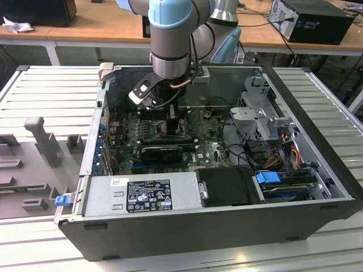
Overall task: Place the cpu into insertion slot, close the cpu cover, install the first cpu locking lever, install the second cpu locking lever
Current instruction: 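Place the cpu into insertion slot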
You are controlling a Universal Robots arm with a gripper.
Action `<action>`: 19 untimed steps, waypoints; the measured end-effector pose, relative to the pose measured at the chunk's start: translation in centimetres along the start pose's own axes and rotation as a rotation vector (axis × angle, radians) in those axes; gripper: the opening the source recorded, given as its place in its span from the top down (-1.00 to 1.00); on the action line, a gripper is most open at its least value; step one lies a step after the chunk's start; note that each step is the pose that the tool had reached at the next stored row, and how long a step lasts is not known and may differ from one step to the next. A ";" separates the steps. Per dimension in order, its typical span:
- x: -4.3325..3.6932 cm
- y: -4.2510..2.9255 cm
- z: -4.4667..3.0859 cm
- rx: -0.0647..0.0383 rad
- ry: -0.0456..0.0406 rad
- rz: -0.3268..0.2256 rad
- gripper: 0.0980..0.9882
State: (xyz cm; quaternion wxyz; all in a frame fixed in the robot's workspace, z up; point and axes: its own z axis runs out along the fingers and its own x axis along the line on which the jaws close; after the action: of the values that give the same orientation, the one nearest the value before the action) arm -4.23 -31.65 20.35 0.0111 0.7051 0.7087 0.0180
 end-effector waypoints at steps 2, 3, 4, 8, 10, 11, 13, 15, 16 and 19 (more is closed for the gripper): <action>0.00 0.01 0.06 0.000 0.0002 -0.002 0.04; 0.01 0.01 0.10 0.000 0.0003 -0.002 0.04; 0.00 0.01 0.15 0.000 0.0001 -0.002 0.04; 0.00 0.00 0.26 0.000 0.0000 -0.003 0.04; 0.00 0.00 0.26 0.000 0.0001 -0.003 0.04; 0.00 0.00 0.27 0.000 0.0004 -0.003 0.04; 0.01 0.00 0.28 0.000 0.0012 -0.002 0.01; 0.00 0.00 0.23 0.000 0.0016 -0.003 -0.13; 0.00 0.00 0.17 0.000 0.0016 -0.002 -0.13; 0.00 0.02 -0.18 0.000 0.0018 -0.002 -0.13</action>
State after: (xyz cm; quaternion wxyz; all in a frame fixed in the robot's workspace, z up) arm -4.23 -31.65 20.54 0.0105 0.7043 0.7096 0.0186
